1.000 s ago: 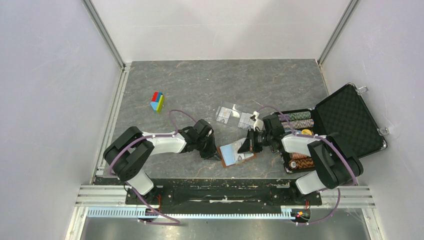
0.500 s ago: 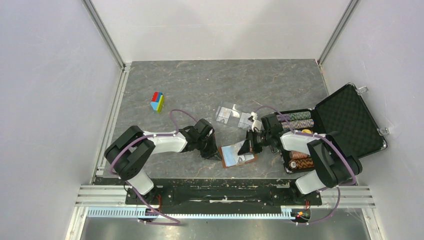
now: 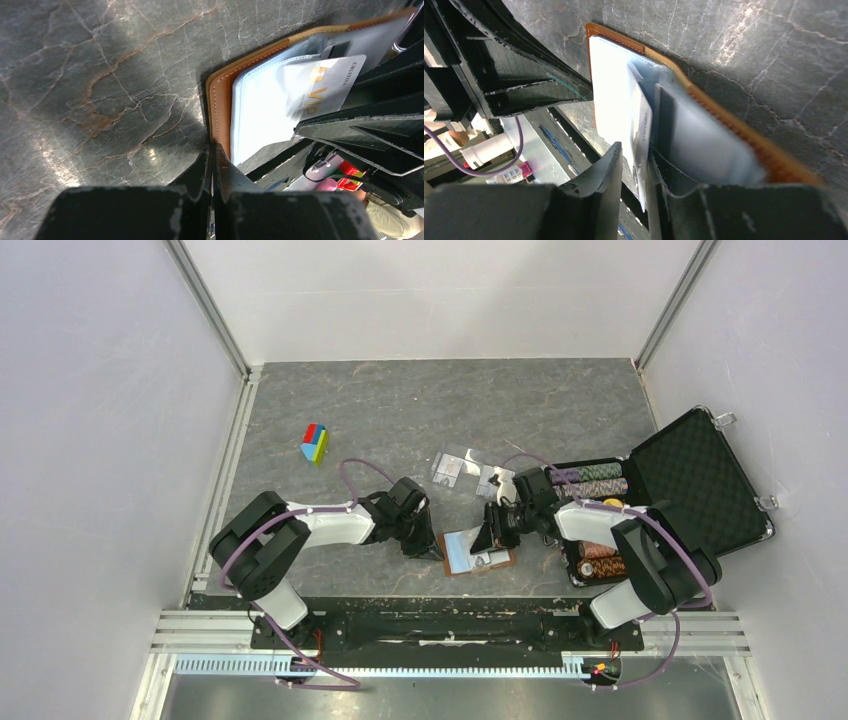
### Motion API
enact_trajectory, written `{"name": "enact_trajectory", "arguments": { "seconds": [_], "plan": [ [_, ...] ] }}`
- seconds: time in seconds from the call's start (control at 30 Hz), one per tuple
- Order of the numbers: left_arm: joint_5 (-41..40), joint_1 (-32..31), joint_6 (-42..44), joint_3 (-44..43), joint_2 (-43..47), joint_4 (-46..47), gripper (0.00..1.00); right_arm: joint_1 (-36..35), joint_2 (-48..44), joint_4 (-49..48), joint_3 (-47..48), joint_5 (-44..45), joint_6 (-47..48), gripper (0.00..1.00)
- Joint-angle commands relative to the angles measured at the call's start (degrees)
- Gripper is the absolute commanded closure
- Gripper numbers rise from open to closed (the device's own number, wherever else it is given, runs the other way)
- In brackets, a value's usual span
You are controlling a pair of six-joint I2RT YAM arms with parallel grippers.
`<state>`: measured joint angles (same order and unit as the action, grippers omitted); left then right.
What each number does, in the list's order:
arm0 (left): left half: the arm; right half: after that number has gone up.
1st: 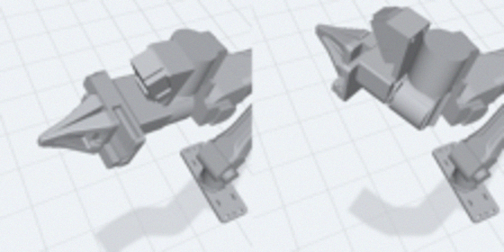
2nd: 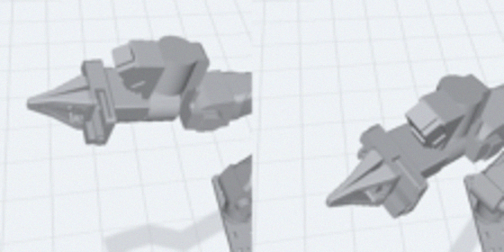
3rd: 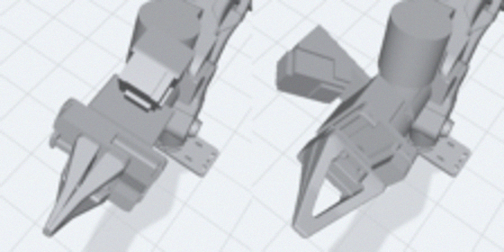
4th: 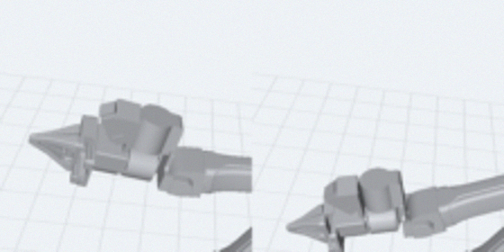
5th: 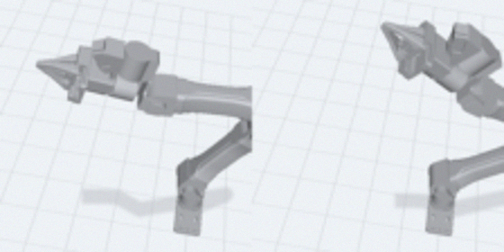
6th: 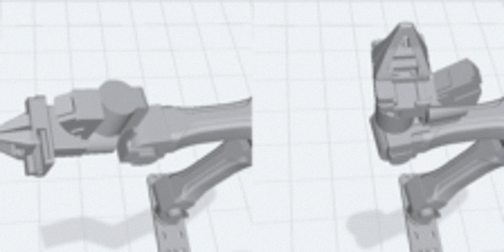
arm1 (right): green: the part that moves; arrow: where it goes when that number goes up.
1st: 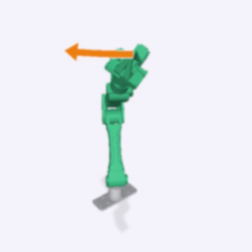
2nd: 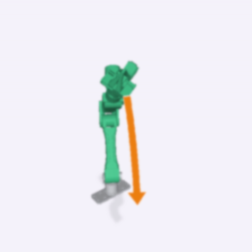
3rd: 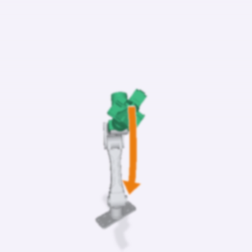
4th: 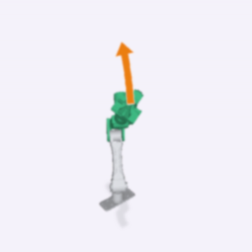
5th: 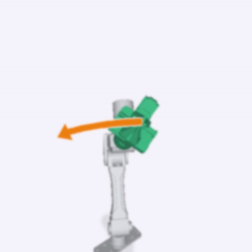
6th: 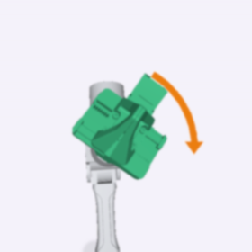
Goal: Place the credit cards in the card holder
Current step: Insert the credit card into the card holder.
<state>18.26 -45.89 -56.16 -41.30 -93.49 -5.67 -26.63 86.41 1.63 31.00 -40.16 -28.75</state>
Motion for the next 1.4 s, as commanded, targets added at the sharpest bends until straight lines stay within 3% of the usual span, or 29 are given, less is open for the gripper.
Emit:
{"name": "enact_trajectory", "arguments": {
  "seconds": [0.0,0.3,0.77,1.03,1.37],
  "plan": [
    [-2.6,-0.4,-0.4,-1.1,-1.1,0.1,0.98,-0.4,-1.3,9.6,4.6,5.4,2.9,0.71],
    [-2.3,-0.3,-0.2,-1.7,-1.6,0.1,0.98,-0.5,-4.1,20.4,9.3,11.1,8.2,0.44],
    [-0.8,-0.4,0.2,-5.3,-3.6,0.1,0.98,-1.0,-5.6,30.4,15.7,20.3,16.2,0.21],
    [0.2,-1.0,0.3,-6.5,-5.0,0.3,0.98,-0.9,-5.7,31.6,14.7,24.1,18.6,0.18],
    [1.3,-2.6,0.8,-9.7,-8.1,-0.5,0.98,-1.1,-3.3,25.5,10.5,17.8,17.2,0.36]
  ]
}}
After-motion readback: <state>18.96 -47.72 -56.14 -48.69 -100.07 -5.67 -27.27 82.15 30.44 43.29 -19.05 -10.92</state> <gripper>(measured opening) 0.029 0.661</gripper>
